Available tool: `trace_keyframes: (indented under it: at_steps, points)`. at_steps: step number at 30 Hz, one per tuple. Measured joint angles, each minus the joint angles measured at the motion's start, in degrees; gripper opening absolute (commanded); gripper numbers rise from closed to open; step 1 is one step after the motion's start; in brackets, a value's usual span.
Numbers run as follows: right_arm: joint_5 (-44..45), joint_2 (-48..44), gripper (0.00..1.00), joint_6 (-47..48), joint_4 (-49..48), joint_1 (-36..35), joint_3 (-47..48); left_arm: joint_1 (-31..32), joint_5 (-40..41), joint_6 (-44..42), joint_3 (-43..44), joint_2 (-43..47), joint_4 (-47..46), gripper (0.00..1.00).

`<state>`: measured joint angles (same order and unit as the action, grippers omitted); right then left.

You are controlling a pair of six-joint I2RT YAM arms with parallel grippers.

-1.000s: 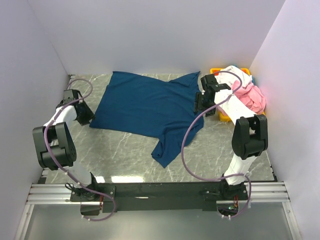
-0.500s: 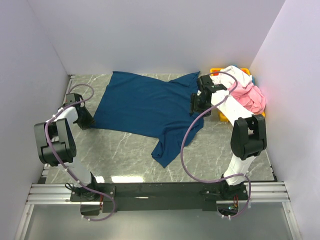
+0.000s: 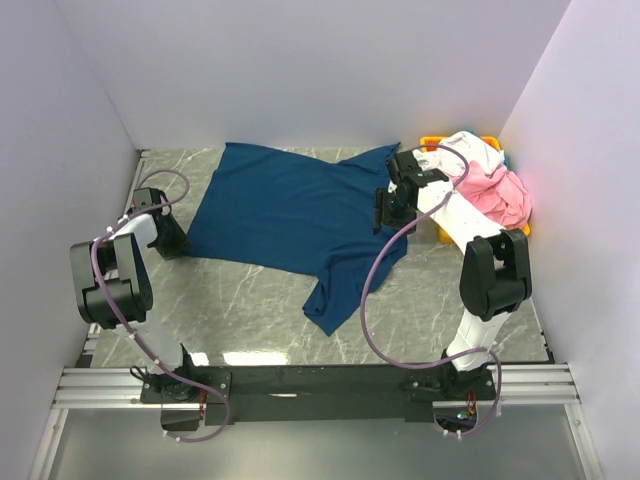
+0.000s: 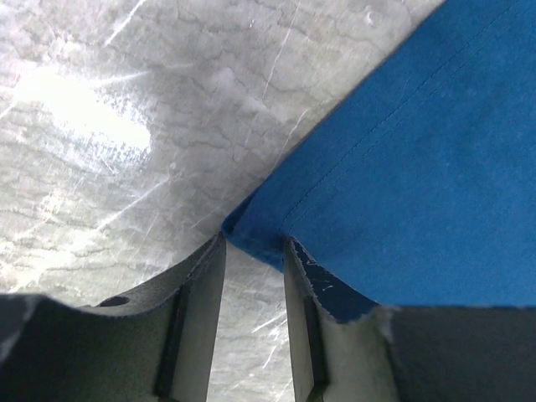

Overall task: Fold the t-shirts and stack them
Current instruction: Flatten the tshirt out

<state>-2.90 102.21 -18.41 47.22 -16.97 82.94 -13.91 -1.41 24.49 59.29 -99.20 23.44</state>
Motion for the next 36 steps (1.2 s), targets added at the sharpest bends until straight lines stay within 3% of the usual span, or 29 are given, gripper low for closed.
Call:
trace_keyframes:
  at_steps: [4, 13, 23, 29, 36]
  points:
    - [-0.13, 0.0, 0.65, -0.07, 0.04, -1.16, 0.0, 0.0, 0.0, 0.04, 0.0, -0.44, -0.74, 0.36]
    - [-1.29, -1.09, 0.63, -0.11, -0.63, -7.8, -2.91, 0.0, -0.83, -0.42, 1.79, -2.54, -1.92, 0.01]
    - [-3.3, -9.9, 0.62, -2.01, -0.81, -17.16, -18.6, -0.55, -4.52, -0.76, 4.57, -4.85, -1.81, 0.0]
    - [-3.61, -11.41, 0.63, -6.08, -1.88, -17.51, -24.44, -0.66, -6.36, -0.83, 4.72, -5.22, -2.43, 0.0]
    - [-2.84, -11.26, 0.64, -9.03, -5.16, -16.44, -24.92, -0.68, -6.54, -1.36, 4.72, -5.22, -2.43, 0.01]
